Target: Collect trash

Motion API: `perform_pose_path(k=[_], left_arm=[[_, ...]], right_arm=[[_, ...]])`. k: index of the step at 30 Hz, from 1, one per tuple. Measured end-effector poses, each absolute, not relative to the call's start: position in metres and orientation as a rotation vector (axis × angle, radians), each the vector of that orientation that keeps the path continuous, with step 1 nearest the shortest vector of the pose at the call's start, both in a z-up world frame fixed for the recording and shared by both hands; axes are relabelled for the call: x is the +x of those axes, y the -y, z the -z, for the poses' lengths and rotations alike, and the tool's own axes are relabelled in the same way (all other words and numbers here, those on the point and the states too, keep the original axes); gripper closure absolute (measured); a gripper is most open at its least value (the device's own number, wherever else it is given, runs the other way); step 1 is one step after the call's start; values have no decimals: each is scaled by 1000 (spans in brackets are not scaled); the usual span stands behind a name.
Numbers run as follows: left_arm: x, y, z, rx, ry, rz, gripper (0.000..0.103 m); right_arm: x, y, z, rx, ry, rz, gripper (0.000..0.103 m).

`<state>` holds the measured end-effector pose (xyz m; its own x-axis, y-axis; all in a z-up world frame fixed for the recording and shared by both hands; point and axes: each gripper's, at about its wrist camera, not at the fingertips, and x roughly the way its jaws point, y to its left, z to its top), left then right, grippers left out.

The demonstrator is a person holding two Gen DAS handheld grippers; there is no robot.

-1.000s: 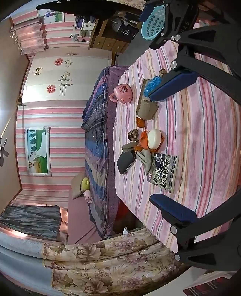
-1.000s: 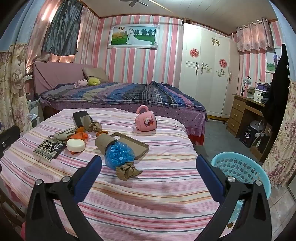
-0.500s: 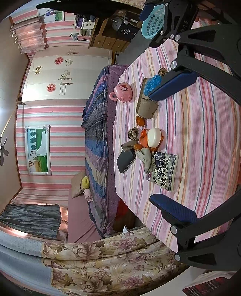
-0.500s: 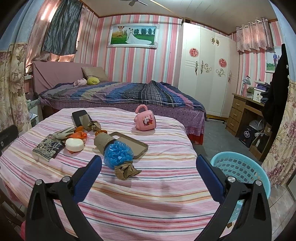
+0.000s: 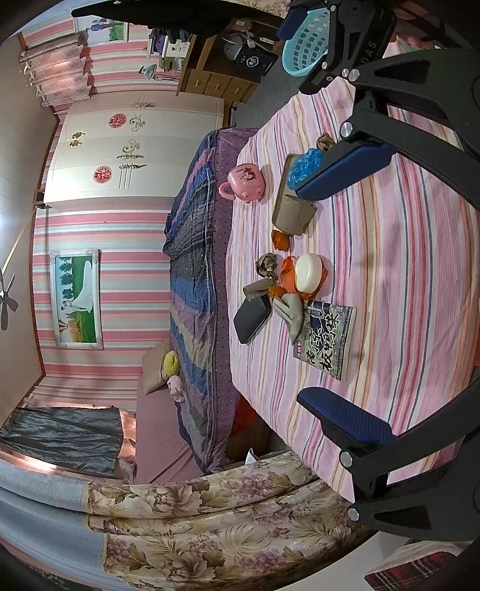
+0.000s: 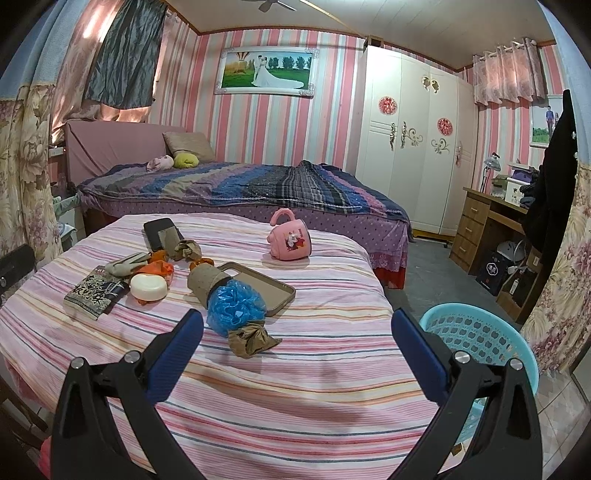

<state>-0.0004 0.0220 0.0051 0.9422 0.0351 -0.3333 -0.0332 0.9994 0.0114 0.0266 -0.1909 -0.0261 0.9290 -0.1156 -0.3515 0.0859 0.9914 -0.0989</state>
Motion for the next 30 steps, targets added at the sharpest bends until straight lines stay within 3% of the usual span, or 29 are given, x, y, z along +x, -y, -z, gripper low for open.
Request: perform_pose_path(k=[30], left_arm=[[1, -25, -7, 4, -339, -39, 5]], right_arm=[[25, 193, 25, -88, -371, 104, 4]])
